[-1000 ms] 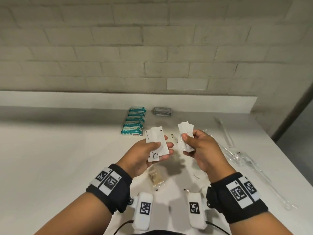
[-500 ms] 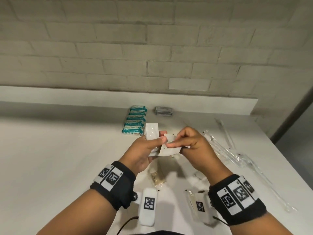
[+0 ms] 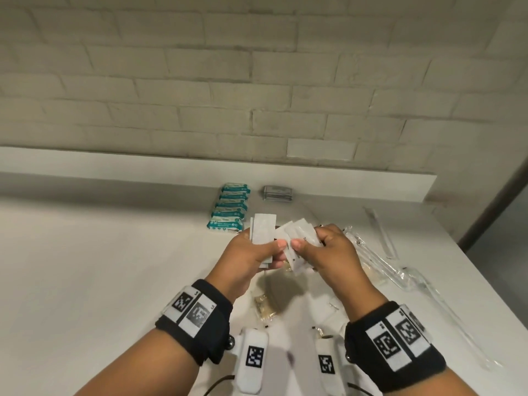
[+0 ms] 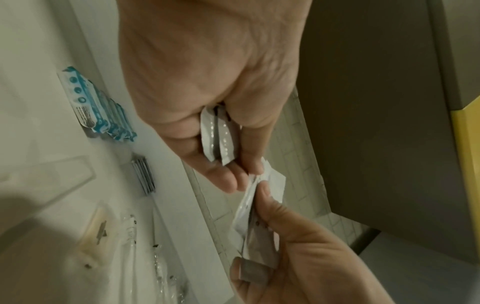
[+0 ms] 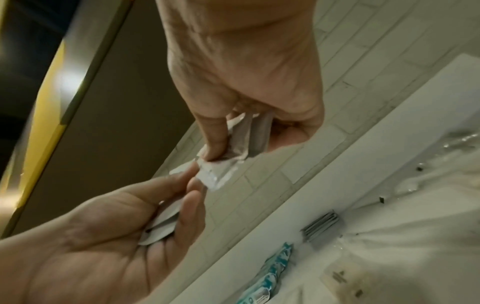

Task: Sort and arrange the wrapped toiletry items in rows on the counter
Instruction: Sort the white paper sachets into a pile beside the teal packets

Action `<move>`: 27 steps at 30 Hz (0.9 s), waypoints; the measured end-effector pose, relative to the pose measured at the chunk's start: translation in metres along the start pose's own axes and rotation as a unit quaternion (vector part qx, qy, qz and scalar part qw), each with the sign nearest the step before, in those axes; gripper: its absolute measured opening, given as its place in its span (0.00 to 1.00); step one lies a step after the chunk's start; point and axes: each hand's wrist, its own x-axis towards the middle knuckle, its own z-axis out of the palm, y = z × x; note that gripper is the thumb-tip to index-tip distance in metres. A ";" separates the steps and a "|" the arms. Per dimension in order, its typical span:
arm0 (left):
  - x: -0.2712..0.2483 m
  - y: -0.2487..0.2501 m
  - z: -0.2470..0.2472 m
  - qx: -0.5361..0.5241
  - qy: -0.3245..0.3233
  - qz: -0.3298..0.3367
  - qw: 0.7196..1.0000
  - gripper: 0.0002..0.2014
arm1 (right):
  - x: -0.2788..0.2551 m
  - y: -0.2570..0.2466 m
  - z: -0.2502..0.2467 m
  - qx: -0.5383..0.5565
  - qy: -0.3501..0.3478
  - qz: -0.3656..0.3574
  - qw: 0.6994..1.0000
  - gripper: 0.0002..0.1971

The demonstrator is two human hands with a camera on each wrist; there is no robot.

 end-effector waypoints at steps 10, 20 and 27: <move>-0.004 0.011 0.005 -0.044 -0.028 -0.091 0.994 0.12 | 0.000 0.008 -0.002 0.188 -0.053 0.111 0.975 0.11; -0.005 0.011 0.008 -0.076 -0.076 -0.073 0.992 0.07 | 0.005 0.004 -0.021 0.370 -0.080 0.121 0.917 0.08; -0.007 0.009 0.012 0.000 -0.159 -0.139 0.977 0.15 | 0.001 -0.003 -0.010 0.433 -0.266 0.054 0.859 0.29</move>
